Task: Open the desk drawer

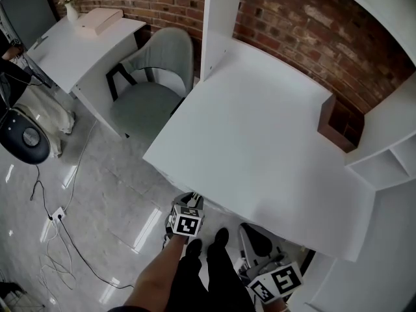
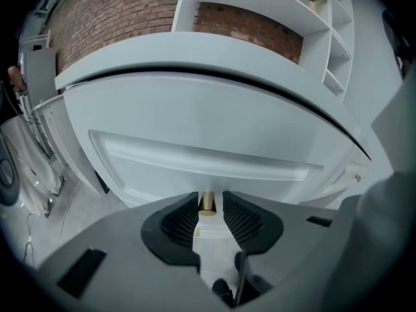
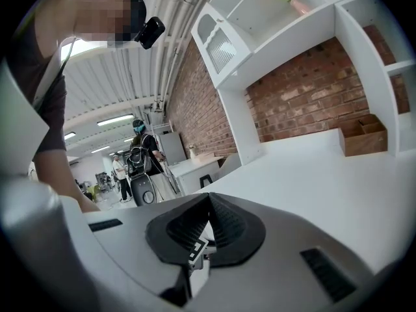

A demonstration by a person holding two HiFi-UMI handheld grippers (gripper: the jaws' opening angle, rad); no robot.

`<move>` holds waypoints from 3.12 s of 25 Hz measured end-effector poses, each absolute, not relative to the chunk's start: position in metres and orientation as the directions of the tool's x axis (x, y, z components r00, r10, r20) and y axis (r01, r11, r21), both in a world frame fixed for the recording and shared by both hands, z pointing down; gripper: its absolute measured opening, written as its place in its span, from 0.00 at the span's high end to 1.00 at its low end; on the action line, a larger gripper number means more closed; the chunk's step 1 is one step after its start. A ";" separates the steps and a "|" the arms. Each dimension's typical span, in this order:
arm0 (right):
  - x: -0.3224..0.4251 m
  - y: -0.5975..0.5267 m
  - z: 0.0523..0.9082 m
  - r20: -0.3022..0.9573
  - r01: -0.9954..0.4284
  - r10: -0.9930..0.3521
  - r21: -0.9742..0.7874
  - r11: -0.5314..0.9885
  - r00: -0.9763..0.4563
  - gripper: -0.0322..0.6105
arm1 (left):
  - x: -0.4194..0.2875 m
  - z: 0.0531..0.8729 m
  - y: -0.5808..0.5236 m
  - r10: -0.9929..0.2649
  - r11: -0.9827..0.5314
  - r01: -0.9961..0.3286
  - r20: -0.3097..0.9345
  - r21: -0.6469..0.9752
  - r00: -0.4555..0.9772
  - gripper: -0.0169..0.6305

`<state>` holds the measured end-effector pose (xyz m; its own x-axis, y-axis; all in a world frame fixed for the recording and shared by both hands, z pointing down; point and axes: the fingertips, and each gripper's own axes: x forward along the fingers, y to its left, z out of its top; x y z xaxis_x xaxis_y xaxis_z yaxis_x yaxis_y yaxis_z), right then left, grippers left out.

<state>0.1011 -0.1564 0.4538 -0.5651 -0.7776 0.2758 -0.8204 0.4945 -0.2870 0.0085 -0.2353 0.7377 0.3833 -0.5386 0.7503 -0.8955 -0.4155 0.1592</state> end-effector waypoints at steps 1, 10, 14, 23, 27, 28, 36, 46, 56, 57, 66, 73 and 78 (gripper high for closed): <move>0.101 -0.157 0.454 0.276 -0.820 -0.776 -0.287 0.496 -0.567 0.94 | 0.008 0.738 -0.236 -0.540 -0.413 -0.897 0.752 0.155 0.379 0.79; 0.097 -0.150 0.455 0.277 -0.816 -0.774 -0.307 0.490 -0.569 0.94 | 0.005 0.738 -0.234 -0.530 -0.433 -0.888 0.753 0.156 0.391 0.85; 0.095 -0.147 0.450 0.267 -0.816 -0.779 -0.310 0.487 -0.567 0.94 | 0.003 0.737 -0.229 -0.518 -0.437 -0.885 0.760 0.160 0.393 0.85; 0.084 -0.134 0.448 0.266 -0.817 -0.780 -0.307 0.488 -0.566 0.94 | -0.008 0.737 -0.206 -0.507 -0.445 -0.884 0.774 0.142 0.379 0.85; 0.076 -0.129 0.447 0.262 -0.811 -0.774 -0.306 0.499 -0.576 0.94 | -0.013 0.737 -0.195 -0.501 -0.441 -0.885 0.777 0.151 0.381 0.85; 0.074 -0.128 0.446 0.261 -0.808 -0.772 -0.306 0.503 -0.579 0.94 | -0.014 0.737 -0.193 -0.500 -0.440 -0.885 0.777 0.152 0.382 0.85; 0.056 -0.120 0.444 0.256 -0.798 -0.763 -0.309 0.517 -0.594 0.94 | -0.024 0.737 -0.173 -0.495 -0.439 -0.883 0.776 0.166 0.392 0.85; 0.041 -0.115 0.439 0.246 -0.800 -0.769 -0.300 0.519 -0.590 0.94 | -0.037 0.737 -0.151 -0.480 -0.447 -0.878 0.782 0.173 0.398 0.85; 0.026 -0.107 0.436 0.240 -0.797 -0.766 -0.293 0.528 -0.596 0.94 | -0.052 0.735 -0.123 -0.475 -0.443 -0.879 0.785 0.177 0.398 0.85; 0.025 -0.107 0.436 0.240 -0.796 -0.765 -0.293 0.530 -0.598 0.94 | -0.053 0.735 -0.120 -0.476 -0.442 -0.880 0.785 0.177 0.397 0.85; 0.017 -0.095 0.432 0.227 -0.792 -0.765 -0.286 0.540 -0.603 0.94 | -0.063 0.737 -0.101 -0.470 -0.441 -0.882 0.794 0.167 0.385 0.85; 0.015 -0.086 0.430 0.221 -0.790 -0.764 -0.285 0.543 -0.606 0.94 | -0.068 0.737 -0.092 -0.467 -0.439 -0.884 0.800 0.161 0.378 0.85; 0.014 -0.080 0.426 0.214 -0.793 -0.770 -0.281 0.541 -0.601 0.94 | -0.071 0.737 -0.085 -0.464 -0.437 -0.885 0.804 0.158 0.373 0.85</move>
